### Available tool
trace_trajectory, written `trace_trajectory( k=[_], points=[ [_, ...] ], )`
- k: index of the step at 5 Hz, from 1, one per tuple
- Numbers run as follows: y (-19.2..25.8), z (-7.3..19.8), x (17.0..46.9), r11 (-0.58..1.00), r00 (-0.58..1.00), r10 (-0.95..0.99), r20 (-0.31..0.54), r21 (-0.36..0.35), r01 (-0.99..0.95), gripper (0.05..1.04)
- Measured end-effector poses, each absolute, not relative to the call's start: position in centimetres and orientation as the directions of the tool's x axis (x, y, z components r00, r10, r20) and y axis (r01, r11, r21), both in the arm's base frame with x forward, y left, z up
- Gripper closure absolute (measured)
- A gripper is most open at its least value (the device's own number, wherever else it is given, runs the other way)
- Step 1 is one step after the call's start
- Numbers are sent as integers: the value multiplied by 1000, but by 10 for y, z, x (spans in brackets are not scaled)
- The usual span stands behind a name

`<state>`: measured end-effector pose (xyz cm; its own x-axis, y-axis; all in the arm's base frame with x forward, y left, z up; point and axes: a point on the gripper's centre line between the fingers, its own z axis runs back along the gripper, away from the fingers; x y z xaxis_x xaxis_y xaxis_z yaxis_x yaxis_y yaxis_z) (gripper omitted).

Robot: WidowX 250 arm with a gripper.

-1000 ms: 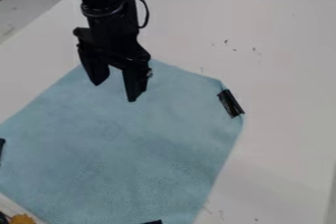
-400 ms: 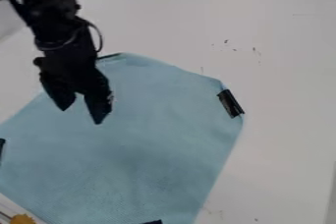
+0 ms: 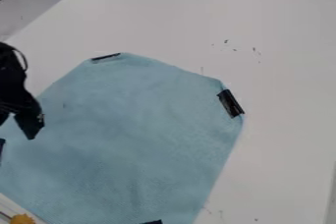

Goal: Fold the cloth from bottom left to top right

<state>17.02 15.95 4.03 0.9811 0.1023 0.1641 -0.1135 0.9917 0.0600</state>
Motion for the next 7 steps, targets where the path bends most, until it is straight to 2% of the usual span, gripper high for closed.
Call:
trace_trajectory(
  k=[2,3,4,5,6,7],
  points=[
    [188,20,140,983,978,164,131,66,-174,83],
    [189,13,135,983,979,169,113,54,-176,134],
    [189,6,136,986,981,163,106,30,-167,422],
    [193,9,139,986,982,157,103,38,-161,722],
    [192,13,143,990,989,128,76,43,-131,922],
    [189,41,154,989,992,107,71,97,-113,1014]
  ],
)
